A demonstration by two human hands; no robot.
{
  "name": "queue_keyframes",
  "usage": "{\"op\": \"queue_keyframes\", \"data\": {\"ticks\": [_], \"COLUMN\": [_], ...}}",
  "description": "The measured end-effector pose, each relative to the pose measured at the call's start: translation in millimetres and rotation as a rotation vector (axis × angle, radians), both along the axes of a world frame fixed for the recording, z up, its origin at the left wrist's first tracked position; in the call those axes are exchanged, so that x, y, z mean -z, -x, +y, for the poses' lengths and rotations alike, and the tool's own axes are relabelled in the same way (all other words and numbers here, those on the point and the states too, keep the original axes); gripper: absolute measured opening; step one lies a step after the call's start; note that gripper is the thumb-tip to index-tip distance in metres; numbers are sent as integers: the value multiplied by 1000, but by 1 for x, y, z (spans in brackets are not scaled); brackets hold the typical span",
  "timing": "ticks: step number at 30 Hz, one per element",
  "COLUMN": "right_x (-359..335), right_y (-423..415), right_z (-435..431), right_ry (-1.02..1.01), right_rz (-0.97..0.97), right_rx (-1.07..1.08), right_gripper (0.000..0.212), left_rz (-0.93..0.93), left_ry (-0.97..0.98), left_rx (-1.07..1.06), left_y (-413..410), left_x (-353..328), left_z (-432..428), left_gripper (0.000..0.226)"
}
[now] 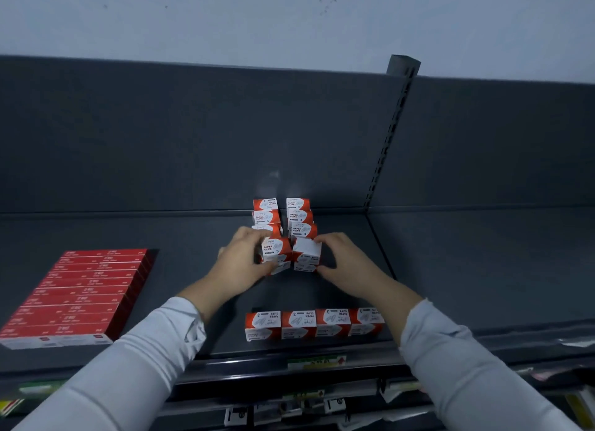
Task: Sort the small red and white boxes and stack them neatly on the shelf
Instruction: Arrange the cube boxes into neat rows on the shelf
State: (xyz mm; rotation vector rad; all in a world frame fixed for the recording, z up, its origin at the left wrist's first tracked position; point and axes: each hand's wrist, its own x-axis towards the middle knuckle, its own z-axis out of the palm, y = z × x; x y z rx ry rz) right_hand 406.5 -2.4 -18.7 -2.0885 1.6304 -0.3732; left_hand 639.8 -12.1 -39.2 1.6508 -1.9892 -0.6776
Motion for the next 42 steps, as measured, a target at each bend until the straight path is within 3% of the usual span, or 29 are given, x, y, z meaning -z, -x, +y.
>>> {"op": "queue_keyframes", "data": {"ticks": [5, 9, 12, 16, 18, 23, 34, 42], "right_x": [6, 9, 8, -10, -22, -46, -66, -62], "right_y": [-9, -6, -3, -4, -5, -15, -31, -46], "right_z": [-4, -2, 2, 11, 16, 30, 49, 55], "right_ry": [48, 38, -4, -189, -214, -154, -155, -139], "right_rz": [88, -22, -257, -866, -992, -943, -960, -1090], "right_rx": [66, 78, 137, 270, 282, 254, 149, 124], "right_gripper": [52, 45, 33, 10, 12, 40, 39, 41], "left_rz": [-79, -5, 101, 479, 581, 745, 878, 947], "left_ry": [55, 115, 126, -48, -88, -168, -112, -58], "left_rx": [-39, -28, 14, 73, 120, 180, 106, 47], "left_y": [7, 5, 2, -2, -4, -4, -21, -20], "left_x": [7, 7, 0, -28, -43, -65, -60, -64], "left_z": [-3, -1, 5, 19, 25, 38, 61, 78], "left_gripper": [54, 47, 43, 40, 41, 43, 48, 47]}}
